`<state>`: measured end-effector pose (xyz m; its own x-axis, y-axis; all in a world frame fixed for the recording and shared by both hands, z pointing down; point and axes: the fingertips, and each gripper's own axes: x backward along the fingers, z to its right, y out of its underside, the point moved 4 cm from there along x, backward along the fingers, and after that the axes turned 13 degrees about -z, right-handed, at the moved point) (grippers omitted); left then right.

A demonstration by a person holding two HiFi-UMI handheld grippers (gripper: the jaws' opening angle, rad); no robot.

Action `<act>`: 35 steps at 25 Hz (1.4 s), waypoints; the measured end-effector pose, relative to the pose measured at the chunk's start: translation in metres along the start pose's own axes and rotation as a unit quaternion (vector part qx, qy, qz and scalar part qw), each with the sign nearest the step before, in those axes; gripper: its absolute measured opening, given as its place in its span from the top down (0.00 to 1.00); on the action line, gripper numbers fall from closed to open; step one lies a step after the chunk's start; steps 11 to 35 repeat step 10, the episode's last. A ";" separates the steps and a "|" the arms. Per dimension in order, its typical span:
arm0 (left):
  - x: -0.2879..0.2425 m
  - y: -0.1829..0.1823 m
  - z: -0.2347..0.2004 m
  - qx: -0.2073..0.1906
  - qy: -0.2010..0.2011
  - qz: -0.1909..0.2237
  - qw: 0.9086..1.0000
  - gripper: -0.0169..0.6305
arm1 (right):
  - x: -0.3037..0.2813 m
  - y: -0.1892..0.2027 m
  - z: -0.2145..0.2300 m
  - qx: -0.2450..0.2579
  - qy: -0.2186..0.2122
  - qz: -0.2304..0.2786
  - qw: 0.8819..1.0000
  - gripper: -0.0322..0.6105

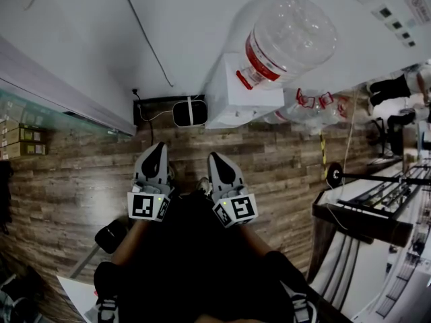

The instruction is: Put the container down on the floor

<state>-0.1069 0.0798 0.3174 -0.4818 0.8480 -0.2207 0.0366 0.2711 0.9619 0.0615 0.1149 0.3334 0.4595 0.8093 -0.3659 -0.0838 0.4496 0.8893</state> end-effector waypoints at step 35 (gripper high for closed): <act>0.003 0.001 -0.004 0.003 -0.002 0.001 1.000 0.93 | -0.004 0.001 -0.006 0.004 -0.003 -0.005 1.000 0.90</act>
